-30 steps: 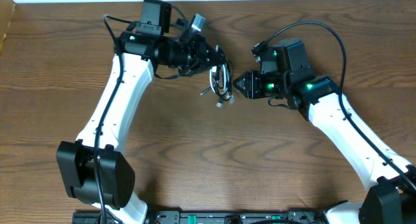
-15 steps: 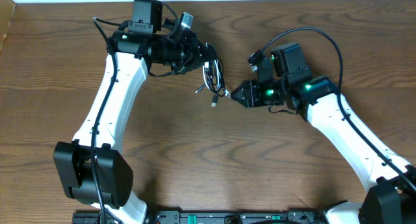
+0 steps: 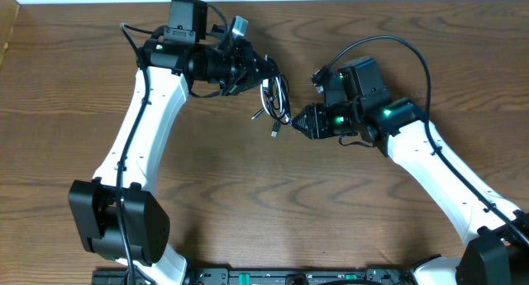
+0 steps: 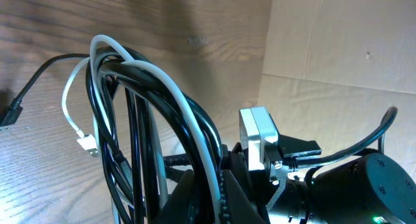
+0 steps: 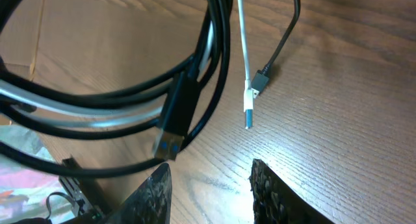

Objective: Untangle cables

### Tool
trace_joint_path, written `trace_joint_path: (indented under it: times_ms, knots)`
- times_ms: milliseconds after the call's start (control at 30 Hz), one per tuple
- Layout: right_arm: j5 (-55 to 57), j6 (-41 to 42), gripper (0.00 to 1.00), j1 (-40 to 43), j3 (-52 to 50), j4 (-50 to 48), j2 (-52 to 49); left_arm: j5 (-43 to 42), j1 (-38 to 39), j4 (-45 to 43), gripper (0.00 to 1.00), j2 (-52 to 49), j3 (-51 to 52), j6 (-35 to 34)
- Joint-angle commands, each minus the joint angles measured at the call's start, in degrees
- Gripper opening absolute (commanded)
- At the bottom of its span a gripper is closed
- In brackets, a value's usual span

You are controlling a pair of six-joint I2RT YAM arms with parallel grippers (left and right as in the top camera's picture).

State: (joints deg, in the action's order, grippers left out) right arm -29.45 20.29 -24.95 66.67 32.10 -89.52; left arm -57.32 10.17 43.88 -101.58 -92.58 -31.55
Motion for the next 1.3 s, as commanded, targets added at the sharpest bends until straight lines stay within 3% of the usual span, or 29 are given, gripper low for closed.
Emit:
trace_joint_path:
  times_ms: [0, 1267]
  knots:
    - [0.48, -1.01, 0.36, -0.28, 0.37, -0.07, 0.15, -2.03, 1.07, -0.72, 0.08, -0.22, -0.39, -0.26]
    - [7.93, 3.06, 0.35, 2.64, 0.37, -5.29, 0.13, -4.87, 4.44, 0.68, 0.07, -0.22, -0.39, 1.16]
